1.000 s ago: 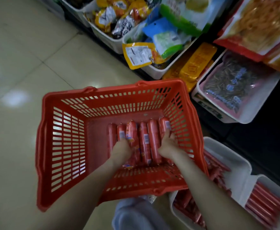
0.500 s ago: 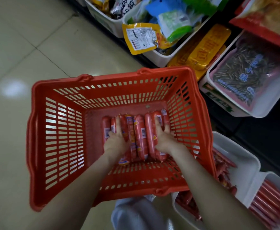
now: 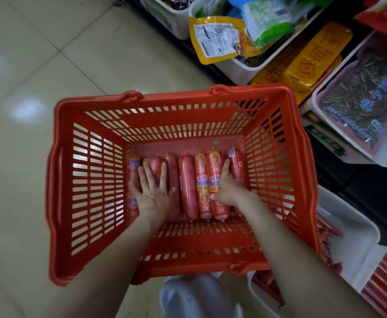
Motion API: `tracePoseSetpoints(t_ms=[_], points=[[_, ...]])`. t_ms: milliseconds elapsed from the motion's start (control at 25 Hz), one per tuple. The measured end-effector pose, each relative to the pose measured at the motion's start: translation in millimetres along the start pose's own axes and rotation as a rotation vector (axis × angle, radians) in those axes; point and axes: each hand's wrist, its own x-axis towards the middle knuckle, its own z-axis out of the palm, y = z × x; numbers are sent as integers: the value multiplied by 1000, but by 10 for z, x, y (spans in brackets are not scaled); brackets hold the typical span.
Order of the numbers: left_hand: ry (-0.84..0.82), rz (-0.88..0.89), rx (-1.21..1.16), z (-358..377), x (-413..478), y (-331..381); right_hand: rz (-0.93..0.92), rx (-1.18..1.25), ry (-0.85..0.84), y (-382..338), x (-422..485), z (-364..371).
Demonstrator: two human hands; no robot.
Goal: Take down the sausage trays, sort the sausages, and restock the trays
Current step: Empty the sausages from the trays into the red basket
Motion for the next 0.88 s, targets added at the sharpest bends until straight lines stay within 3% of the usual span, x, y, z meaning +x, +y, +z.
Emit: tracePoseSetpoints(t_ms=[80, 240, 280, 440, 560, 720, 880], points=[[-1, -59, -44, 50, 7, -109, -13, 41, 29, -11, 26, 29], [3, -129, -236, 33, 54, -270, 11, -402, 475, -21, 81, -42], [2, -119, -270, 22, 60, -287, 47, -436, 516, 11, 93, -90], [75, -113, -144, 33, 61, -381, 176, -241, 265, 6, 129, -99], [81, -62, -13, -112, 136, -342, 125, -221, 236, -182, 156, -8], [-63, 48, -130, -235, 158, -27, 139, -310, 172, -285, 144, 176], [-38, 162, -245, -450, -150, 481, 23, -349, 182, -315, -180, -25]])
